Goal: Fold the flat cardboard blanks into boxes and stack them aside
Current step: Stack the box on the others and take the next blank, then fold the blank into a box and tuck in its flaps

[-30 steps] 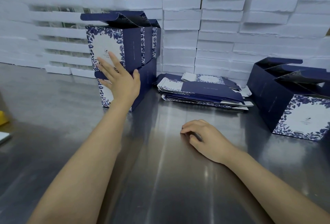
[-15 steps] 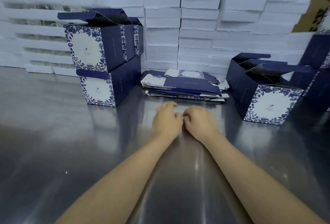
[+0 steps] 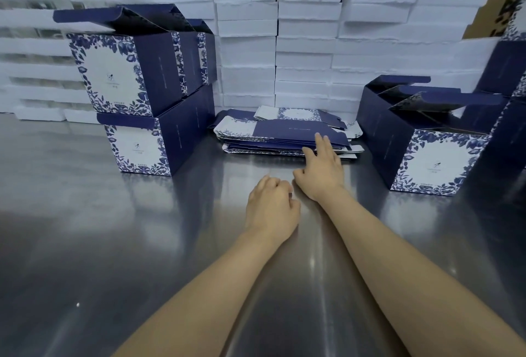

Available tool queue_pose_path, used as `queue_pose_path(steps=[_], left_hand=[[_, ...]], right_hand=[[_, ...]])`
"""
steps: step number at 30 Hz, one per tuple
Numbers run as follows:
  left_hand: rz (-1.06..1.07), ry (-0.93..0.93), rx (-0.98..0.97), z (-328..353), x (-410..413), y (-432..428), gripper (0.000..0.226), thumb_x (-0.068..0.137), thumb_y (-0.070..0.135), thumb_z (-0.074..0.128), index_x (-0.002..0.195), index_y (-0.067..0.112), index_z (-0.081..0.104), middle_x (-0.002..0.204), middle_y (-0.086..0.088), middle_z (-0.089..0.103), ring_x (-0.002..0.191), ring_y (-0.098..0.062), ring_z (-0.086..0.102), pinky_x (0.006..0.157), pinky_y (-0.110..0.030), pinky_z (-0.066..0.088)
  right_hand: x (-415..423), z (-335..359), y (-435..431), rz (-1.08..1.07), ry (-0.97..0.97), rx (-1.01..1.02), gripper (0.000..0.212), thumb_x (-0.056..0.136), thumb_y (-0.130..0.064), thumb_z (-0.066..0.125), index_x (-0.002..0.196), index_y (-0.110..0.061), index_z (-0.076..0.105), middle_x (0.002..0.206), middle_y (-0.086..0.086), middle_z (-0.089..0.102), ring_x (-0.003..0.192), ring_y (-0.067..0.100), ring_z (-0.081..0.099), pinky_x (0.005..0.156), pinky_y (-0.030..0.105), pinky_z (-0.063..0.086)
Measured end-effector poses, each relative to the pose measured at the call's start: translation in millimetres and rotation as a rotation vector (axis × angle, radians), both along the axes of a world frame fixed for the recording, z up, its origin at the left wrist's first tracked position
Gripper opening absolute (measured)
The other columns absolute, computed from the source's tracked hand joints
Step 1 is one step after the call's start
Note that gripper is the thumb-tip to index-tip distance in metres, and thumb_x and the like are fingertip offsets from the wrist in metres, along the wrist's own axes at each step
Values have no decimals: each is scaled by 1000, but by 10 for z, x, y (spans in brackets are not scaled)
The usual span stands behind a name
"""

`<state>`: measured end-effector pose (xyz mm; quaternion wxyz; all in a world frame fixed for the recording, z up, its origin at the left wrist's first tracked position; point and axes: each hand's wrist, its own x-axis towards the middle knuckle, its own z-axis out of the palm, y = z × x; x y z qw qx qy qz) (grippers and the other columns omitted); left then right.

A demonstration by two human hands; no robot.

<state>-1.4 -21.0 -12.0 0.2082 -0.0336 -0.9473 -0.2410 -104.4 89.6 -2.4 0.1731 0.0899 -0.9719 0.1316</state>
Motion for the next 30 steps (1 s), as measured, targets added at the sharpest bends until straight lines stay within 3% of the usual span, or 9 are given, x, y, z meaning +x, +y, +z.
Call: queue_pose_path(steps=[5, 10, 14, 22, 26, 30], left_hand=[[8, -29, 15, 24, 2, -13, 28, 93, 18, 46, 115, 12, 62, 119, 0, 57, 121, -16, 42, 99, -27, 32], [-10, -30, 0, 28, 34, -16, 28, 94, 19, 45, 117, 13, 61, 121, 1, 56, 121, -16, 43, 99, -25, 30], [-19, -25, 1, 27, 65, -38, 27, 93, 18, 45, 114, 15, 62, 122, 2, 58, 119, -16, 45, 101, -24, 28], [-16, -55, 28, 36, 38, -49, 25, 93, 17, 46, 110, 16, 63, 121, 2, 58, 118, -17, 46, 100, -24, 29], [-21, -56, 23, 37, 41, -45, 25, 93, 17, 45, 112, 16, 62, 121, 2, 57, 116, -17, 47, 100, -24, 29], [-32, -61, 21, 39, 13, -57, 24, 93, 16, 45, 111, 14, 62, 119, 0, 57, 116, -19, 47, 99, -25, 30]], right_hand=[[-102, -25, 19, -61, -110, -60, 65, 92, -32, 45, 151, -17, 24, 163, 10, -4, 149, 26, -8, 118, 42, 9], [-141, -35, 40, -62, -159, -57, 63, 93, -34, 43, 151, -20, 22, 163, 8, -6, 149, 28, -8, 118, 45, 9], [-201, 0, 72, -51, -90, -31, 64, 92, -30, 46, 150, -17, 23, 163, 7, -2, 149, 27, -7, 119, 47, -1], [-304, -1, 99, -11, -17, 1, 57, 90, -28, 50, 144, -20, 34, 163, 3, -2, 149, 27, -12, 120, 49, -2], [-339, -27, 121, -76, -125, 18, 64, 96, -36, 40, 154, -25, 16, 162, 3, -14, 147, 30, -20, 117, 51, -8], [-325, -19, 91, -56, -9, 89, 62, 96, -30, 41, 152, -15, 20, 162, 1, 4, 149, 26, -9, 116, 56, -9]])
